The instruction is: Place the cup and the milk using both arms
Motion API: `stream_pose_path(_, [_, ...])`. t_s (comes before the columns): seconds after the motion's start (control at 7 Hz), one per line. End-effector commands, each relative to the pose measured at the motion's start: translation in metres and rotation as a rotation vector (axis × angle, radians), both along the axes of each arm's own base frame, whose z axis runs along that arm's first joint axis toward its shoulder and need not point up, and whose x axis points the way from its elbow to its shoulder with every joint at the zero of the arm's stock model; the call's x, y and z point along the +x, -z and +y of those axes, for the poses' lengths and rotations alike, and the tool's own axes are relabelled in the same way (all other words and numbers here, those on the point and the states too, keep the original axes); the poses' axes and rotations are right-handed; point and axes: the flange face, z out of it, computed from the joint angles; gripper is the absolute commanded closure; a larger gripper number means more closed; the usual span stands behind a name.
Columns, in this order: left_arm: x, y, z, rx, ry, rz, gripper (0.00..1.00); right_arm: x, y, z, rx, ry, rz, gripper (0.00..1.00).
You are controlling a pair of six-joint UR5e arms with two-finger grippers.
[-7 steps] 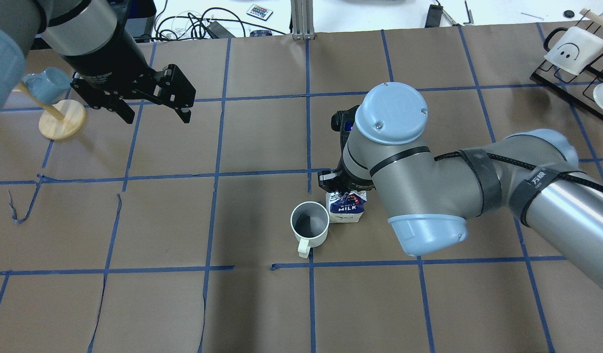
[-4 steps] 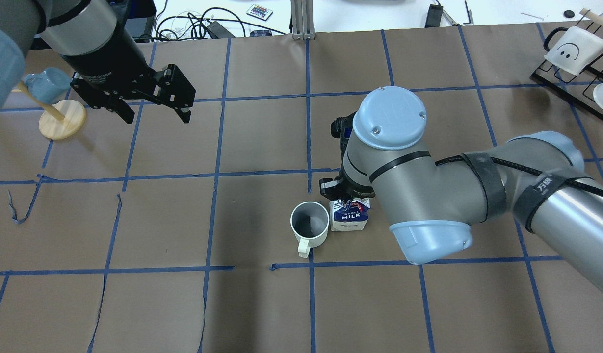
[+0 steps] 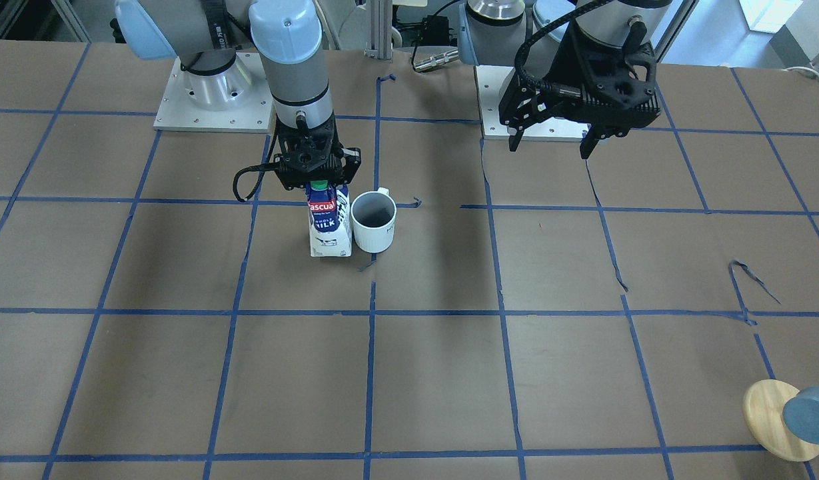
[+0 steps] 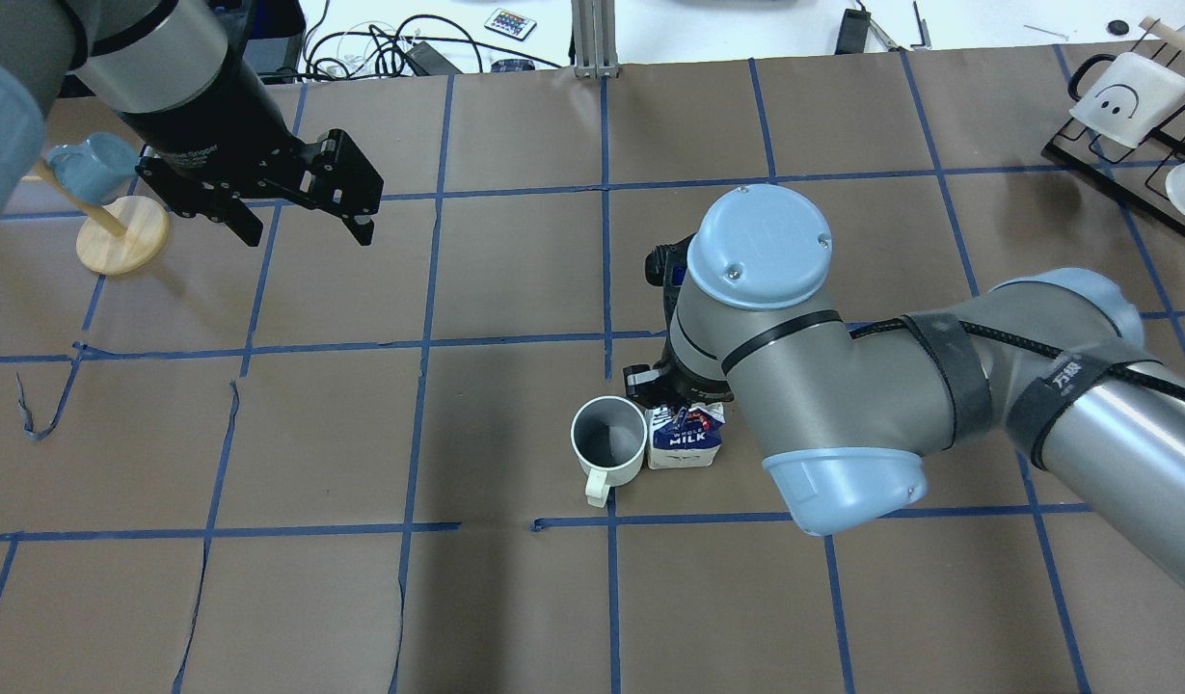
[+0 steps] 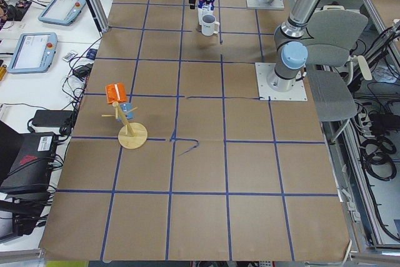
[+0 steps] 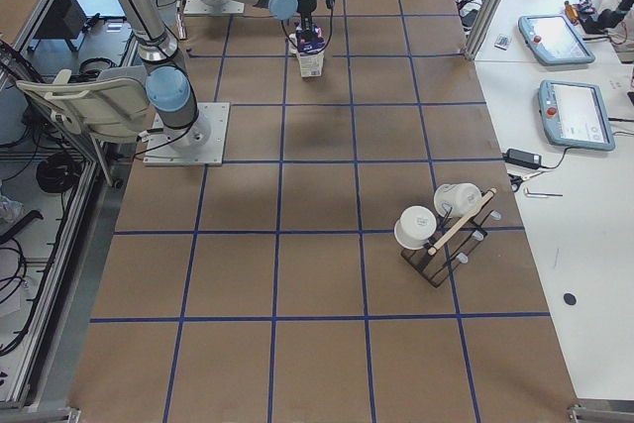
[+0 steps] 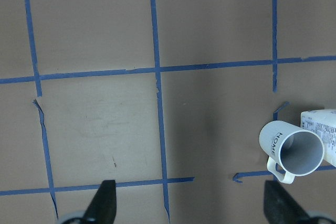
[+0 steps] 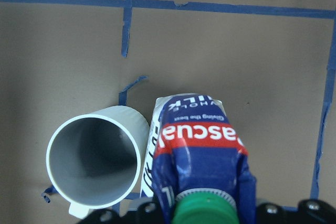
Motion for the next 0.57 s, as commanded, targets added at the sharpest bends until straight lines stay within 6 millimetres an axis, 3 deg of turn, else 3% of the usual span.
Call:
stream_pose_path(0.0, [0.0005, 0.0014, 0.0005, 0.001, 0.0, 0.001, 0.0, 0.0011, 0.0034, 0.0034, 0.011, -0.001, -0.001, 0.6])
stream_pose_path(0.29, [0.0005, 0.0014, 0.0005, 0.001, 0.0, 0.001, 0.0, -0.0008, 0.0103, 0.0071, 0.03, 0.001, 0.004, 0.52])
stream_pose_path(0.43, [-0.0002, 0.0021, 0.0008, 0.002, 0.001, 0.001, 0.0, -0.0002, 0.0075, 0.0055, 0.025, 0.001, 0.002, 0.31])
